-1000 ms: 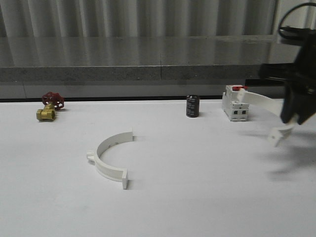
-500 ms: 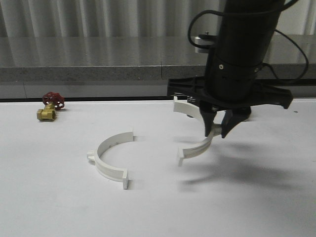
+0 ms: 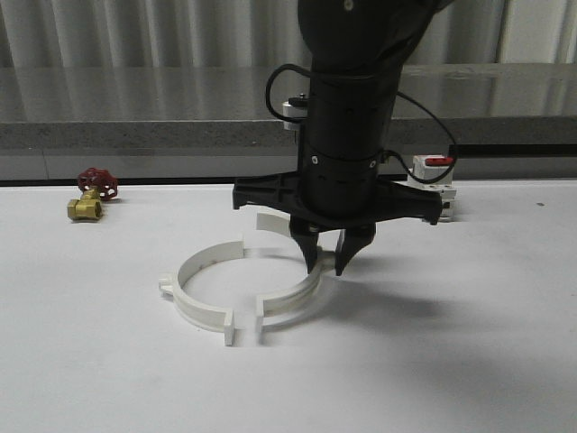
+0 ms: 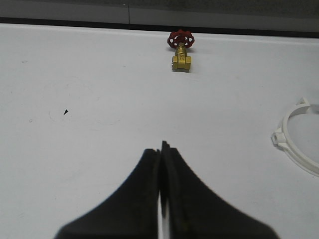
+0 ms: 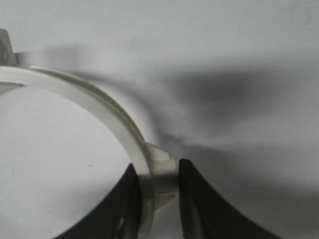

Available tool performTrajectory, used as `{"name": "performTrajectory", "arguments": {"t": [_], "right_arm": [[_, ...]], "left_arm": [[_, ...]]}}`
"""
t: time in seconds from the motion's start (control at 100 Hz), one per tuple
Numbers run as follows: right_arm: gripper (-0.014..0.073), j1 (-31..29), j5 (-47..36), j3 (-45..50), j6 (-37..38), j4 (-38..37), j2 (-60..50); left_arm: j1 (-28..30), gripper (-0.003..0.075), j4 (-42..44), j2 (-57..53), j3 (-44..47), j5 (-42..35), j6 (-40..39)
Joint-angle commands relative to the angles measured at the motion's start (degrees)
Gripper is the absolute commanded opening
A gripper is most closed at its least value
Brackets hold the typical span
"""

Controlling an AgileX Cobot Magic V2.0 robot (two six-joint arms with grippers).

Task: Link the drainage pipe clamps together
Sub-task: 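Carry the clamp half toward the placed half and lower it, then press the held half against the placed half to close the ring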

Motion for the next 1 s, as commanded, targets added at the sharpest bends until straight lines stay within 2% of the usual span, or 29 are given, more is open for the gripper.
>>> {"name": "performTrajectory", "arguments": {"t": [0.0,0.89,0.99], "right_arm": [[0.0101,0.3,-0.5,-2.0,0.2,-1.3,-2.8],[0.0101,1.1,-4.4,-2.0,0.2,1.4,-0.2],[0.0164,1.1,-4.4,-2.0,0.2,1.4,-0.2]], "left_arm": [[0.2,-0.0021,-0.4,0.1,-1.5,-4.0,-0.2],[0.2,-0.0021,-0.4,0.1,-1.5,-4.0,-0.2],[0.2,-0.0021,-0.4,0.1,-1.5,-4.0,-0.2]]}}
